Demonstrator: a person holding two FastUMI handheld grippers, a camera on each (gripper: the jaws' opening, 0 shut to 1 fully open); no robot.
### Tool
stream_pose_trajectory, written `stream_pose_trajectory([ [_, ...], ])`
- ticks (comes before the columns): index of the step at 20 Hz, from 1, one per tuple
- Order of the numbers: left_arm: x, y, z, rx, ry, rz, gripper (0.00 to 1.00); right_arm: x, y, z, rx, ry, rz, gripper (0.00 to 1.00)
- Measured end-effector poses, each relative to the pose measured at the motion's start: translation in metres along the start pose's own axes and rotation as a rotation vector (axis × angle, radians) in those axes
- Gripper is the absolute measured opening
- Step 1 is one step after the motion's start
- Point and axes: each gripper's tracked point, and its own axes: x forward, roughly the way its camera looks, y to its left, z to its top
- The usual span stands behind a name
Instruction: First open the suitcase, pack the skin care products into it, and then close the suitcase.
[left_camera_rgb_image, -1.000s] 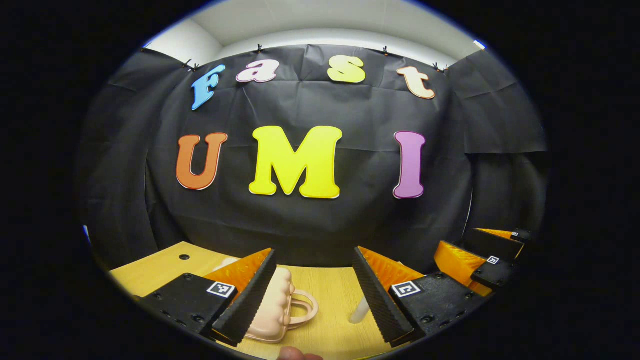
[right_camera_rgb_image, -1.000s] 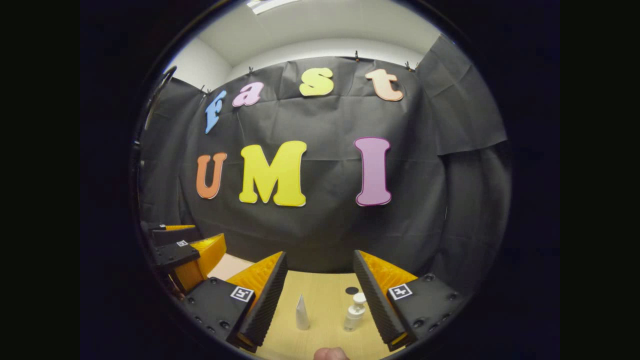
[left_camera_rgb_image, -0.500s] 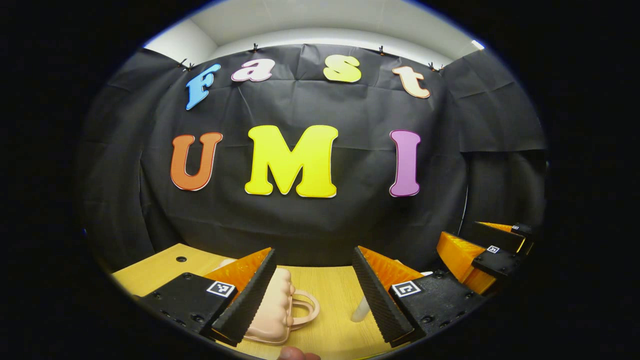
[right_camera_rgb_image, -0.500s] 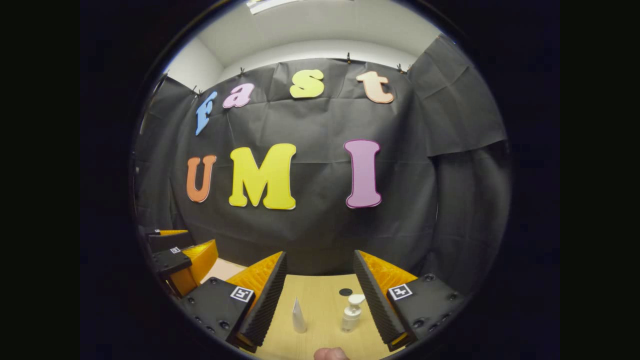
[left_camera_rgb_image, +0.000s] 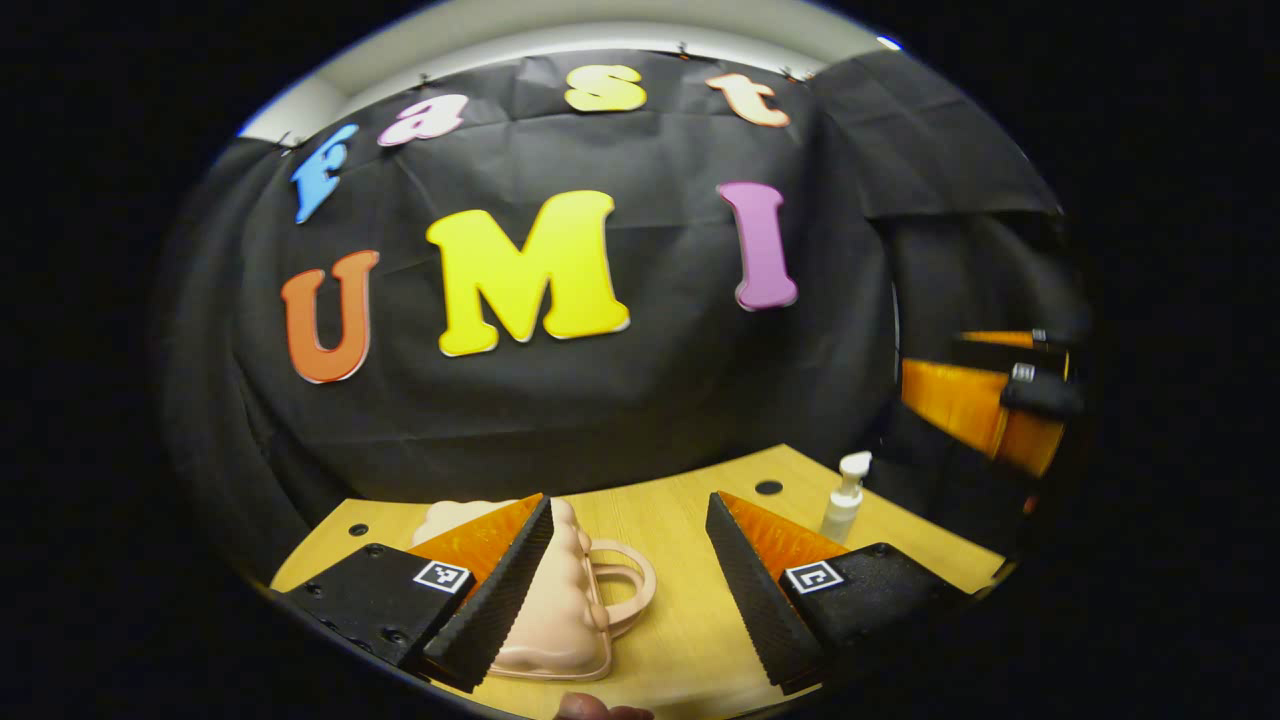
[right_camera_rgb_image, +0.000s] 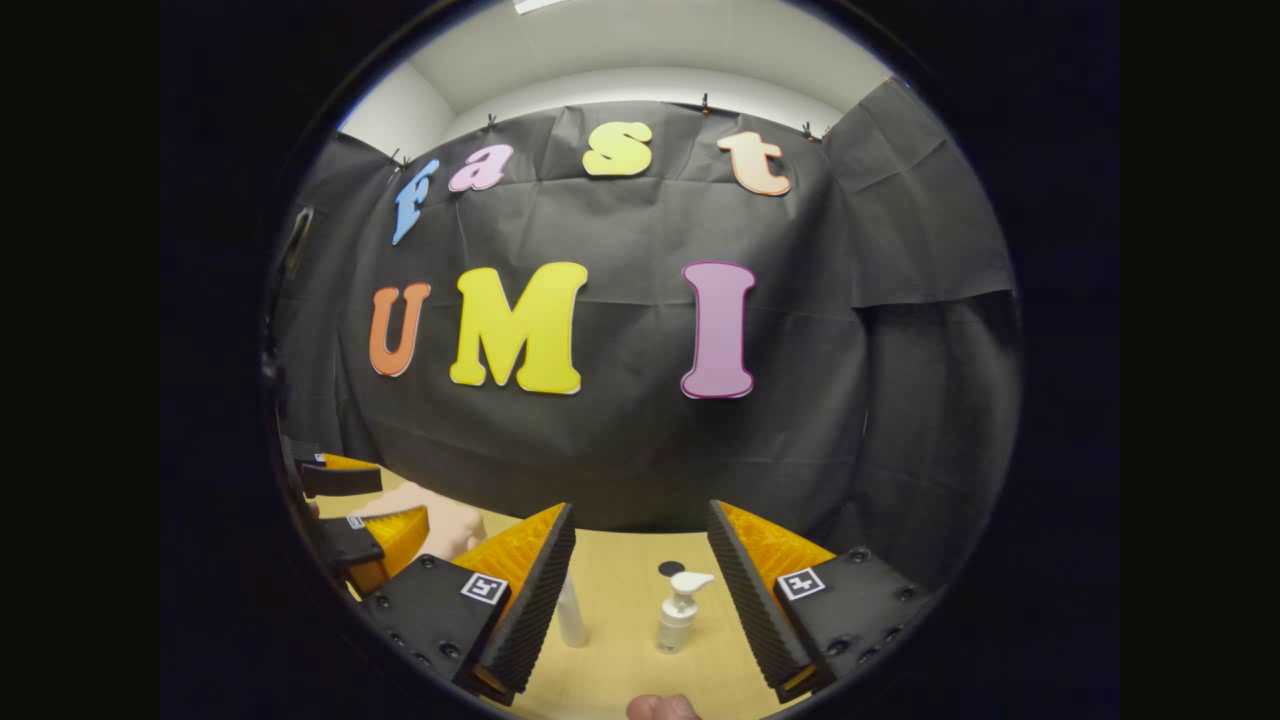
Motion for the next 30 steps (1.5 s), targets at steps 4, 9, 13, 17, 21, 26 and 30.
stream_pose_trajectory([
  [4, 0.018, -0.018, -0.059, 0.326, 0.147, -0.112, 0.99, -0.002, -0.033, -0.019, -0.026, 0.052, -0.063, 0.79],
  [9, 0.052, -0.012, -0.13, 0.591, 0.354, -0.16, 0.99, -0.014, -0.067, -0.029, -0.033, 0.07, -0.138, 0.79],
  [13, 0.076, -0.003, -0.143, 0.703, 0.413, -0.128, 0.98, -0.026, -0.081, -0.044, -0.039, 0.106, -0.172, 0.79],
  [17, 0.093, 0.006, -0.159, 0.766, 0.483, -0.106, 0.84, -0.029, -0.087, -0.051, -0.052, 0.119, -0.195, 0.79],
  [21, 0.097, 0.013, -0.171, 0.756, 0.542, -0.104, 0.6, -0.034, -0.082, -0.056, -0.064, 0.127, -0.188, 0.79],
  [26, 0.095, 0.011, -0.177, 0.713, 0.614, -0.118, 0.31, -0.037, -0.066, -0.056, -0.061, 0.129, -0.169, 0.79],
  [30, 0.09, 0.015, -0.155, 0.709, 0.557, -0.076, 0.17, -0.036, -0.058, -0.045, -0.084, 0.096, -0.165, 0.79],
])
